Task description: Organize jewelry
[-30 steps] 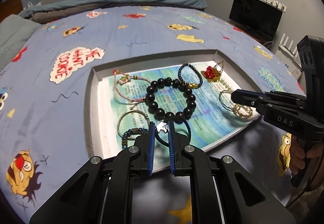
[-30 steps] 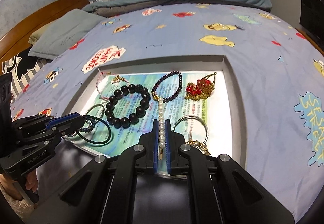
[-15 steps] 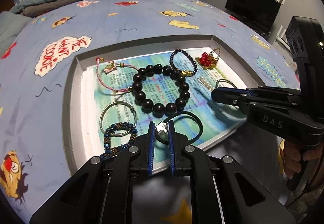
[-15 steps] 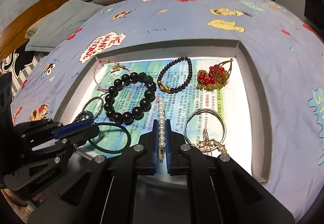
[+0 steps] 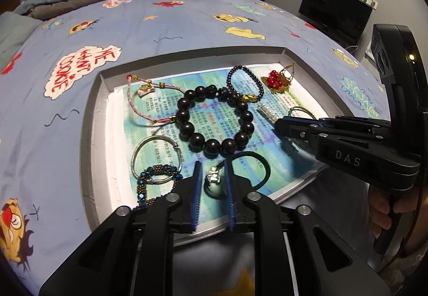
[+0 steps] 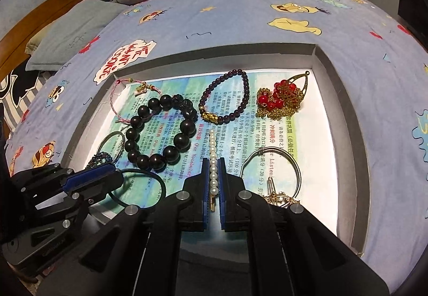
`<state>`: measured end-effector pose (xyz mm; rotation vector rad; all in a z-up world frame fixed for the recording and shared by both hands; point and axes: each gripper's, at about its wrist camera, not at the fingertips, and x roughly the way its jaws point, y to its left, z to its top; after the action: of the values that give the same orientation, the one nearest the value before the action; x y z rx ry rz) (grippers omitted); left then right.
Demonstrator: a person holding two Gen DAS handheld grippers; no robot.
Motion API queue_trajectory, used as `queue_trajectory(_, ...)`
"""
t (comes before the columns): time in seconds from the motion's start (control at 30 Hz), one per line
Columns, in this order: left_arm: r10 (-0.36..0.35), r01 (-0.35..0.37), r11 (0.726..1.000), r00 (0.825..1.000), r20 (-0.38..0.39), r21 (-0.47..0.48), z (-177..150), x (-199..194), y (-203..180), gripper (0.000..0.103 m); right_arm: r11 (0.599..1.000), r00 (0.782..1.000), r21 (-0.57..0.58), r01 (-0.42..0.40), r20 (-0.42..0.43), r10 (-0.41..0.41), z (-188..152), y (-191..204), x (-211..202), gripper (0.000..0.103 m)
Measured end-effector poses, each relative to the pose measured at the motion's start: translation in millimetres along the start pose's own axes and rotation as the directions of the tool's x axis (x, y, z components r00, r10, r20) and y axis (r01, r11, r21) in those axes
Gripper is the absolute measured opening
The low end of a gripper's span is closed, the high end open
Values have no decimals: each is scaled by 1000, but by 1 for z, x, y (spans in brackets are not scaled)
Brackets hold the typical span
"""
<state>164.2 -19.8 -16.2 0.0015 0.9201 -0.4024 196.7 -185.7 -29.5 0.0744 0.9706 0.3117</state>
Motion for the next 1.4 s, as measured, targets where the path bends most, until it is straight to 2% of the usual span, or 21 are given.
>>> queue_trajectory(0.23, 8, -8, 1000, 1000, 12, -8, -3, -7, 0, 22, 1000, 1000, -14, -6, 16, 6, 0, 3, -9, 8)
queue_trajectory(0.3, 18, -18, 1000, 999, 27, -8, -4, -14, 0, 26, 1000, 1000, -20, 0, 30, 1, 0, 3, -15, 11)
queue_trajectory(0.4, 21, -20, 1000, 998, 55, -15, -6, -29, 3, 26, 1000, 998, -19, -4, 58, 5, -3, 1, -30, 13)
queue_trajectory(0.6, 31, -30, 999, 996, 78, -13, -18, -58, 7, 26, 1000, 994, -31, -4, 105, 7, -27, -7, -69, 13)
queue_trajectory(0.93, 73, -72, 997, 996, 58, -26, -50, -81, 4, 28, 1000, 997, -19, -9, 82, 11, -71, -21, -97, 13)
queue_trajectory(1.0, 81, -80, 997, 995, 51, -23, -54, -81, 0, 44, 1000, 997, -13, 1, 79, 0, -77, -24, -98, 20)
queue_trajectory(1.07, 107, -106, 994, 993, 52, -16, -57, -80, -5, 59, 1000, 997, 4, 6, 79, -6, -80, -27, -98, 48)
queue_trajectory(1.17, 132, -131, 991, 989, 60, -22, -57, -81, -11, 75, 1000, 997, 16, -5, 77, 4, -81, -27, -99, 60)
queue_trajectory(1.2, 144, -143, 989, 988, 61, -25, -57, -81, -12, 79, 1000, 997, 13, -6, 78, 5, -81, -26, -100, 65)
queue_trajectory(1.27, 155, -153, 988, 986, 61, -37, -57, -83, -12, 80, 1000, 996, -5, -9, 92, 10, -81, -22, -104, 86)
queue_trajectory(1.33, 162, -160, 986, 985, 57, -49, -55, -85, -11, 85, 999, 993, -29, 14, 116, -10, -80, -16, -110, 96)
queue_trajectory(1.4, 174, -171, 984, 983, 64, -51, -55, -89, -12, 90, 998, 990, -47, 49, 132, -42, -80, -11, -113, 97)
